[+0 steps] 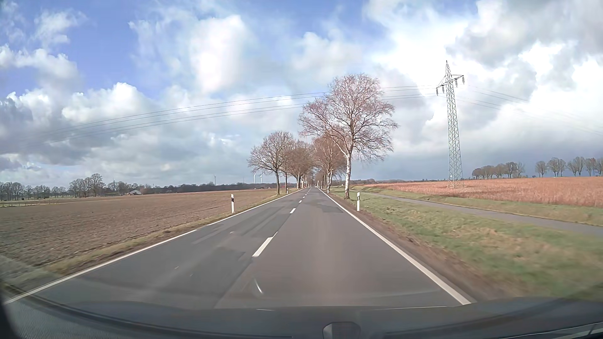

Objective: Follow the waypoints while adhering to traffic rules and regulations

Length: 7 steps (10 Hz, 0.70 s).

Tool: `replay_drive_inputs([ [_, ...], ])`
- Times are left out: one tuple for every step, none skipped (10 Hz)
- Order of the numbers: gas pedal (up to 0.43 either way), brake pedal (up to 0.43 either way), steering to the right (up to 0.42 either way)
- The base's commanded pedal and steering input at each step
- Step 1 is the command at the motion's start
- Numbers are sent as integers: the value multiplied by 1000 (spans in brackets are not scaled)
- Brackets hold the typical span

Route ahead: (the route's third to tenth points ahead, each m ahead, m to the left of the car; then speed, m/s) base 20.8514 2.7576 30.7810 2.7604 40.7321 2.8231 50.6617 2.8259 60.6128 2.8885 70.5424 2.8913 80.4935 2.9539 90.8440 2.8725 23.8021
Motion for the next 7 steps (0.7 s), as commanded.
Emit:
replay_drive_inputs([
  [228,0,-3],
  [240,0,-3],
  [240,0,-4],
  [248,0,-4],
  [260,0,-4],
  [268,0,-4],
  [280,0,-3],
])
